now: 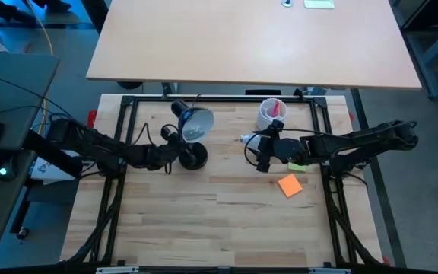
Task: Screw lightbulb
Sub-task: Insert the white lightbulb into the black lamp
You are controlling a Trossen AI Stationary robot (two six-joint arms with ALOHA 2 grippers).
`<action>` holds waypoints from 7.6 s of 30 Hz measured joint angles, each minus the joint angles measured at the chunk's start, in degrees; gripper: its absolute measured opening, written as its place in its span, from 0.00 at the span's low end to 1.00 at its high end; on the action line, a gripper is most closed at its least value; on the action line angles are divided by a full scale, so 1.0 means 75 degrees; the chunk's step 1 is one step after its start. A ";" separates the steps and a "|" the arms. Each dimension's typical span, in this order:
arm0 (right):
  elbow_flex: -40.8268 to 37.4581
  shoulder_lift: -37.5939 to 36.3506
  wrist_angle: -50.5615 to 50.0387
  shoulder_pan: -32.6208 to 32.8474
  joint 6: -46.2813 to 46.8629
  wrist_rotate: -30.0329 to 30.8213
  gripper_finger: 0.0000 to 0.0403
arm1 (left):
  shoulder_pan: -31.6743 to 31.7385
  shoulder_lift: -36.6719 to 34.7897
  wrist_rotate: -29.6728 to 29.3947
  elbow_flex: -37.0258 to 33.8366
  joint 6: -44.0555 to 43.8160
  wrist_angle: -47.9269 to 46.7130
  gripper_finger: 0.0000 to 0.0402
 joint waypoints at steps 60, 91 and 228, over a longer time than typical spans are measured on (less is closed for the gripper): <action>0.4721 0.4095 0.2249 -0.0716 -0.1511 -0.0625 0.66 | 0.2735 -0.5761 0.4866 -0.0810 0.2647 -0.0423 0.41; 0.4718 0.4526 0.3356 -0.1002 -0.0976 -0.0429 0.66 | 0.3995 -0.5519 0.3527 -0.0174 0.1725 -0.1881 0.33; 0.0131 0.1592 0.4479 -0.0187 0.0069 -0.4567 0.59 | -0.1420 -0.4205 0.2897 0.0659 0.1600 -0.3647 0.37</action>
